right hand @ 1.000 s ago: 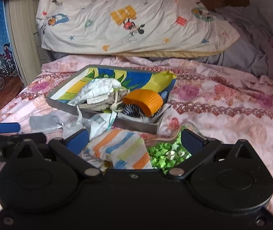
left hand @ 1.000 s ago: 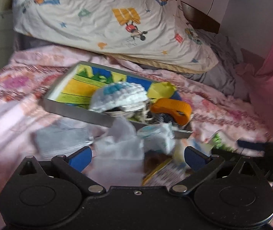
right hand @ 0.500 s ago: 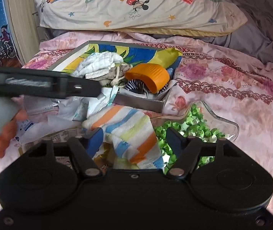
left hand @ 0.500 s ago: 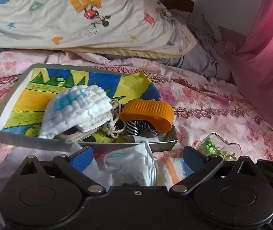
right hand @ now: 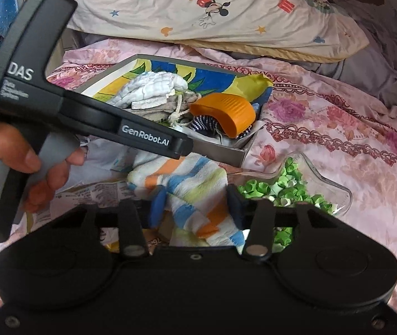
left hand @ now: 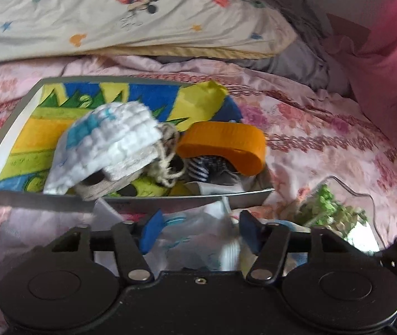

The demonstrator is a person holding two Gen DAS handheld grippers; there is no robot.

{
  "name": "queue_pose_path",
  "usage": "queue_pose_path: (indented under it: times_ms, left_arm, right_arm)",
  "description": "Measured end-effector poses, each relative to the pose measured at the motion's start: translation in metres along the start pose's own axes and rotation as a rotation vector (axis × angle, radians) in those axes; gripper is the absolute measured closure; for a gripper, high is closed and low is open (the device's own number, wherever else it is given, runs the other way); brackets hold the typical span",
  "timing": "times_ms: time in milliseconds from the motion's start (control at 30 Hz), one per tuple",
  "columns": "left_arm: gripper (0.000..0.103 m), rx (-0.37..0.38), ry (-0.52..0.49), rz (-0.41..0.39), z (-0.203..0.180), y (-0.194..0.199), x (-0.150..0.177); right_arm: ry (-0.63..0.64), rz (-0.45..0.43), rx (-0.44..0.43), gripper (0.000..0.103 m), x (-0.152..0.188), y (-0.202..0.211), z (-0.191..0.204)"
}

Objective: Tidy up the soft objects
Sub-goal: 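Close the right tool on the striped towel while the left tool grips the white tissue, then lift the striped towel with the right tool over the tray while the left tool carries the tissue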

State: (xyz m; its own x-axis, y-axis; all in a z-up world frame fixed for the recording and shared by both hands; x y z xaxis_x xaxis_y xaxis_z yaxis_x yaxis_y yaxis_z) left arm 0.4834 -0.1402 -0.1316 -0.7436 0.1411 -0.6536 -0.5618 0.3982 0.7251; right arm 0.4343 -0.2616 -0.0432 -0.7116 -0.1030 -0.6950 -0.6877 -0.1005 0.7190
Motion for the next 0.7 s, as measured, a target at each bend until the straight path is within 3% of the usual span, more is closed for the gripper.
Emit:
queue_pose_path:
  times_ms: [200,500,567,700]
  left_arm:
    - [0.049,-0.002,0.034,0.017,0.0064,-0.0045,0.0056]
    - [0.066,-0.026,0.029,-0.006,0.0083,-0.0051,0.0065]
    - [0.073,-0.023,0.043,-0.016,0.011,-0.0042,0.0063]
    - [0.077,-0.015,0.042,-0.028,0.0118,-0.0021,0.0074]
  right_arm:
    - [0.019,0.013,0.006,0.087,0.0024,-0.0009,0.0015]
    - [0.026,0.015,0.011,0.089,0.0033,-0.0021,-0.0002]
    - [0.028,0.016,0.01,0.09,0.0038,-0.0016,-0.0003]
    - [0.029,0.015,0.009,0.095,0.0046,-0.002,-0.0009]
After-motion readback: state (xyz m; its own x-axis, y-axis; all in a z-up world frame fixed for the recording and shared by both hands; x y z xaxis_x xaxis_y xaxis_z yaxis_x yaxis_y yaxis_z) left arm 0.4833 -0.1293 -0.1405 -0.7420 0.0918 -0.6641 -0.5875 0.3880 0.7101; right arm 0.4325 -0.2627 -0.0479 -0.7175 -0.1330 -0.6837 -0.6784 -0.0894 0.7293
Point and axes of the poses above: each gripper's, at about its wrist camera, not at the fingertips, and y roughly against the way its jaws point, z to its left, x to its underside, the point moved 9 cm from there along -y, roughly the way its jaws point, and after that the axes turned 3 degrees about z, right-handed, at the moved point
